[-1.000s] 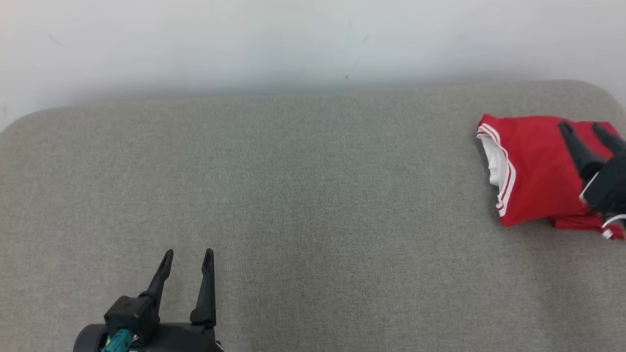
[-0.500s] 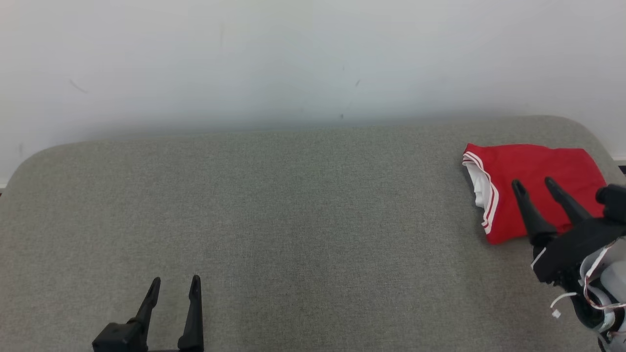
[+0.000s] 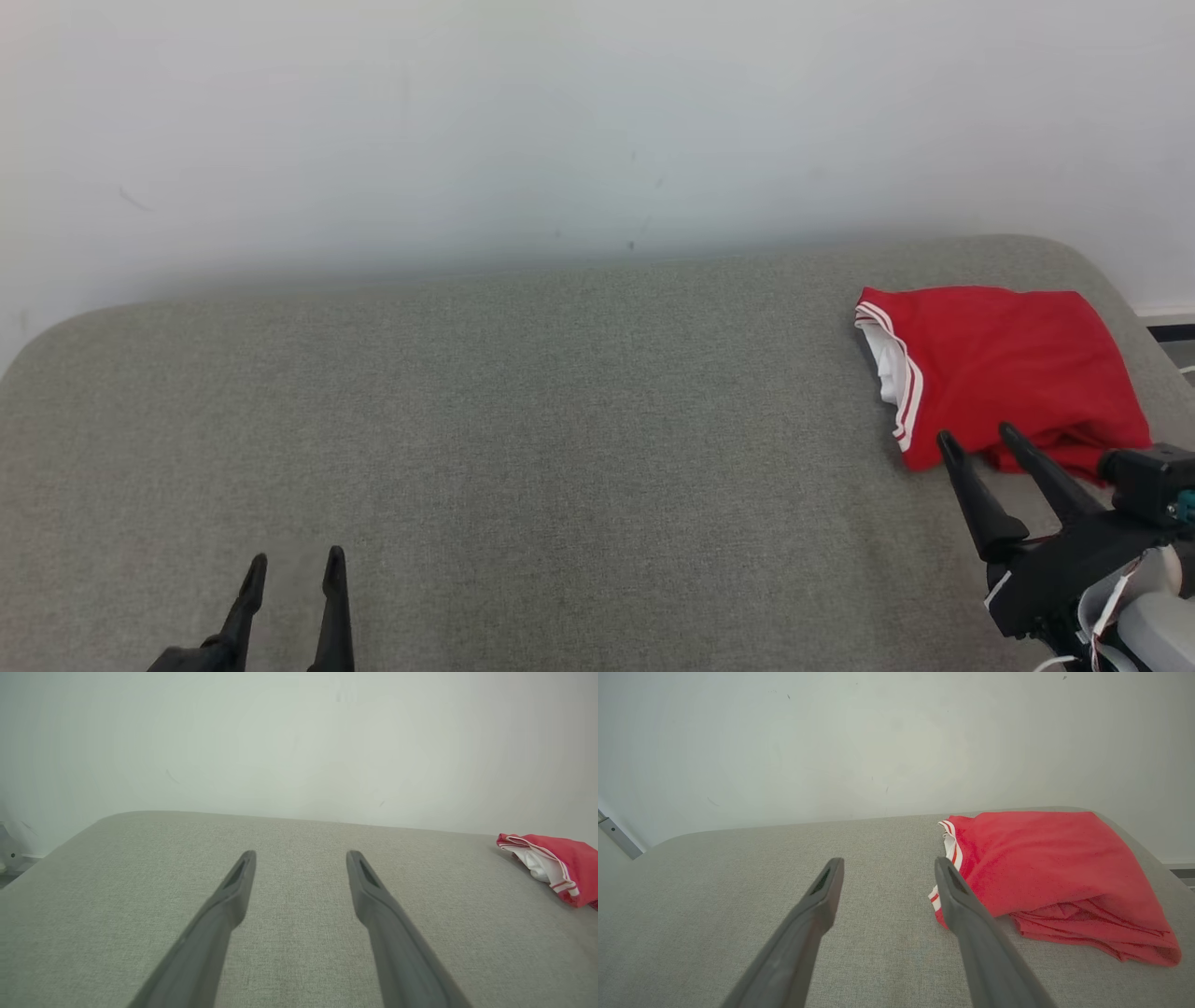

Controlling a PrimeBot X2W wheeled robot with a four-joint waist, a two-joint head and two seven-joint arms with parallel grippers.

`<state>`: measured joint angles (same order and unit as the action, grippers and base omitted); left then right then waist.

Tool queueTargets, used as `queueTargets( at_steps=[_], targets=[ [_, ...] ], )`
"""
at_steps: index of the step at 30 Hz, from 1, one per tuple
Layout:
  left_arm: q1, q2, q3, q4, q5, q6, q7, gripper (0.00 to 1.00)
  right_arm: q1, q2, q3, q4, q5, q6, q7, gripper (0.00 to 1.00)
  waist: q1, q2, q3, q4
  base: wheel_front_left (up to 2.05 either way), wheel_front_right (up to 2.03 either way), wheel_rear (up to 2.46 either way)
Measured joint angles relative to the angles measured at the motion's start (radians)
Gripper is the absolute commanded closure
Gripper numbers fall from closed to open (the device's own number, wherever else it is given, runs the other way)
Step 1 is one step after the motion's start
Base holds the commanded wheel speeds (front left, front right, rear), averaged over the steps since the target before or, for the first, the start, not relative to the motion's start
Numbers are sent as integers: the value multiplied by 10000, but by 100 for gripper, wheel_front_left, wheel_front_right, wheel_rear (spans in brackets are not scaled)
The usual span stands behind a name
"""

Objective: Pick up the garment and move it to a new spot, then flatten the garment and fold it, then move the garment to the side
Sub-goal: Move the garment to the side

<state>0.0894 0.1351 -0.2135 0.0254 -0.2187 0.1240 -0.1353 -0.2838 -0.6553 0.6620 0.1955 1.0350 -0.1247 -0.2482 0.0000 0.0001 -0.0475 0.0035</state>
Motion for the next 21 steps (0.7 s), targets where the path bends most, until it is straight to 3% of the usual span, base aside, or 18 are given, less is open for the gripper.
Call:
queueTargets(
  at_steps=[14,21],
  targets=[
    [296,-127,533,-163,247,2,117,0,2163,704,-2754,-215,-1678,0,-29,0,1,-1,-48,-260,0,0,0],
    [304,-155,694,-176,623,2,219,0,3123,949,-3264,-619,-2855,0,-44,0,0,0,-26,-241,0,0,0]
  ],
)
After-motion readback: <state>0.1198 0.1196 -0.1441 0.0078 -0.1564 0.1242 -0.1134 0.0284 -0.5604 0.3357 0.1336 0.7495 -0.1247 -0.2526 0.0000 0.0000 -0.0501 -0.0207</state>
